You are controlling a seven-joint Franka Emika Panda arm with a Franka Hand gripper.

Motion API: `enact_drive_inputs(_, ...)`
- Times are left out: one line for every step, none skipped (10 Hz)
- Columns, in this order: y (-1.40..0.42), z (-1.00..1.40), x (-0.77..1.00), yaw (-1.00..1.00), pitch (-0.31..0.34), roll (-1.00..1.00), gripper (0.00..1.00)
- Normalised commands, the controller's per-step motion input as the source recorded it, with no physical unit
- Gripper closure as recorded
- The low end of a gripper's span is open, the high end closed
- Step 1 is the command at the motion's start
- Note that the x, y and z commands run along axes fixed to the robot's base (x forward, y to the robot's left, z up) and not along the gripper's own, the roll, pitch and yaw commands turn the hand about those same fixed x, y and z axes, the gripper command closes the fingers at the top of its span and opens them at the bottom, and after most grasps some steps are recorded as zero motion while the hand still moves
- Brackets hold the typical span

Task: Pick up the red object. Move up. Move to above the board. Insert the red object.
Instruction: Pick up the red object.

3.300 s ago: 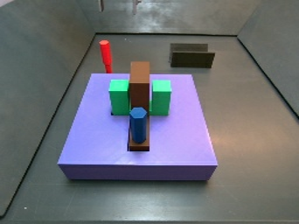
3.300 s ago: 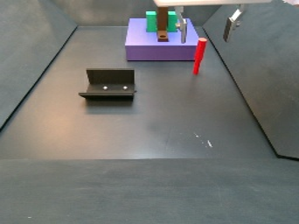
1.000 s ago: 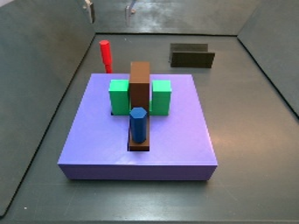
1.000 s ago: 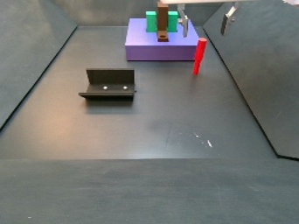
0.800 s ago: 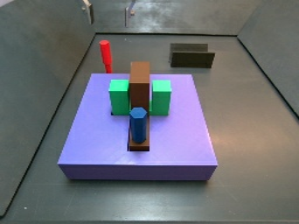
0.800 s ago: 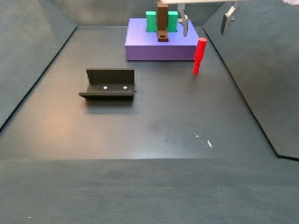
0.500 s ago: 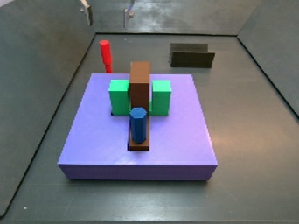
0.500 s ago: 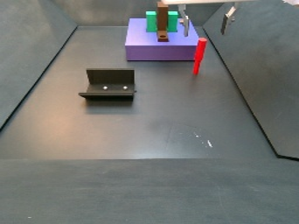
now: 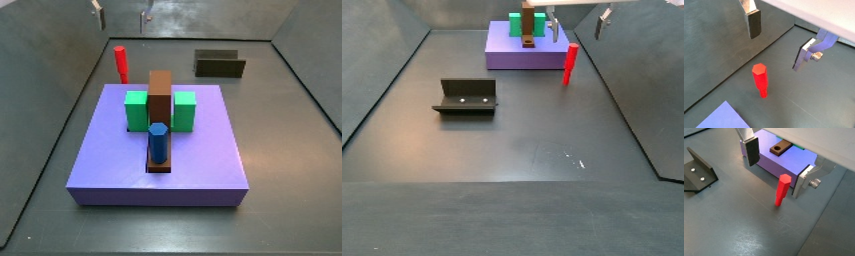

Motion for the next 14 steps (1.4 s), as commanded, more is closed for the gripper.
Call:
enact_drive_inputs(-0.01,-0.08,-0.04,0.00,-0.029,0.00,0.00)
enact_drive_inputs(0.00,-0.09,-0.03,0.00,-0.034,0.00,0.00)
enact_drive_inputs(-0.02,-0.20,0.00,0.06,-0.071,0.00,0.00)
enact_drive_inputs(-0.07,-0.21,0.00,0.05,-0.074,-0.02,0.00)
enact_drive_inputs(-0.15,-0.26,0.00,0.07,-0.113,-0.04,0.00)
enact_drive_inputs(-0.20,-0.35,0.00,0.09,-0.163,-0.07,0.00)
enact_drive_inputs(-0.23,-0.36,-0.01,0.10,-0.180,-0.03,0.00)
enact_drive_inputs(-0.22,-0.26,-0.03,0.13,-0.154,-0.01,0.00)
enact_drive_inputs(-0.23,-0.29,0.00,0.13,-0.163,-0.02,0.00)
enact_drive_inputs(-0.24,-0.30,0.00,0.12,-0.166,-0.02,0.00)
enact_drive_inputs(-0.18,-0.21,-0.04,0.10,-0.126,0.00,0.00)
enact_drive_inputs(-0.14,-0.21,-0.06,0.08,-0.119,0.00,0.00)
enact_drive_inputs(-0.09,-0.28,-0.02,0.02,-0.124,0.00,0.00)
enact_drive_inputs(0.00,-0.21,0.00,0.00,-0.061,0.00,0.00)
